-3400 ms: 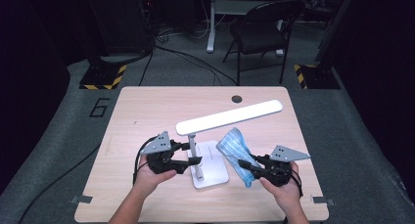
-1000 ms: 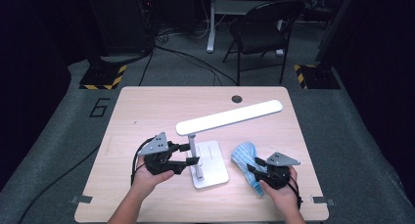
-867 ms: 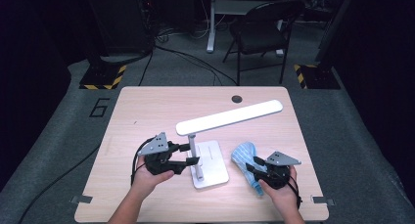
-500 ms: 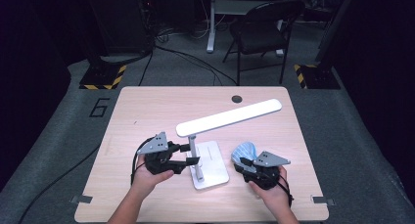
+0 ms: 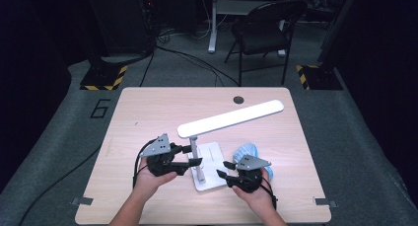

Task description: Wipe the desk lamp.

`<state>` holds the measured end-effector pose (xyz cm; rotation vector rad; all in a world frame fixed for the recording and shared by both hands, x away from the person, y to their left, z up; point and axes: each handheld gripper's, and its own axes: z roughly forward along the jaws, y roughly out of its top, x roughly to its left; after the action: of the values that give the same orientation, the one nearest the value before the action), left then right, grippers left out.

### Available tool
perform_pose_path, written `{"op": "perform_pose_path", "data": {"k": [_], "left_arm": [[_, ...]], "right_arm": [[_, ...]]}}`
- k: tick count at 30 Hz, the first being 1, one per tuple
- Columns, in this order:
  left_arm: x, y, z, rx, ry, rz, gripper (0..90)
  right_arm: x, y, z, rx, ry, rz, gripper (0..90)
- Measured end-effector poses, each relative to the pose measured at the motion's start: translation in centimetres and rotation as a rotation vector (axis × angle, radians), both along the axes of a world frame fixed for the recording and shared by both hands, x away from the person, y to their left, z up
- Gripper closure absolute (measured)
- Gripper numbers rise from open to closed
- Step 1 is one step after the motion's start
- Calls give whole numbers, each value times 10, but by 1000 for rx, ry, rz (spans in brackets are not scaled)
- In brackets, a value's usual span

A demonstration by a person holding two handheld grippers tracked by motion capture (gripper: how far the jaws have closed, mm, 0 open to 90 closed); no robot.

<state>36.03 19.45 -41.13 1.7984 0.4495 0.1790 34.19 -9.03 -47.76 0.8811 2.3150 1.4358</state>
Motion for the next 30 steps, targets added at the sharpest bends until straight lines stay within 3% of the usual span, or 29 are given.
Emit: {"op": "perform_pose_path", "data": {"k": [5, 10, 16, 21, 24, 25, 30], "left_arm": [[-2, -2, -2, 5, -11, 16, 480], [-4, -2, -2, -8, 14, 13, 477], [-8, -4, -1, 19, -7, 10, 476], [-9, -6, -3, 13, -1, 16, 464], [-7, -6, -2, 16, 8, 6, 458], [-7, -6, -2, 16, 8, 6, 458], [-3, -12, -2, 28, 6, -9, 458]], "right_arm": [[-4, 11, -15, -19, 15, 20, 567], [-7, 20, -22, -40, 35, 49, 567], [-11, 36, -27, -58, 37, 109, 567], [-11, 45, -28, -55, 26, 117, 574], [-9, 52, -30, -78, 23, 130, 621], [-7, 53, -31, -84, 6, 130, 624], [-5, 54, -32, -94, 11, 111, 654]]}}
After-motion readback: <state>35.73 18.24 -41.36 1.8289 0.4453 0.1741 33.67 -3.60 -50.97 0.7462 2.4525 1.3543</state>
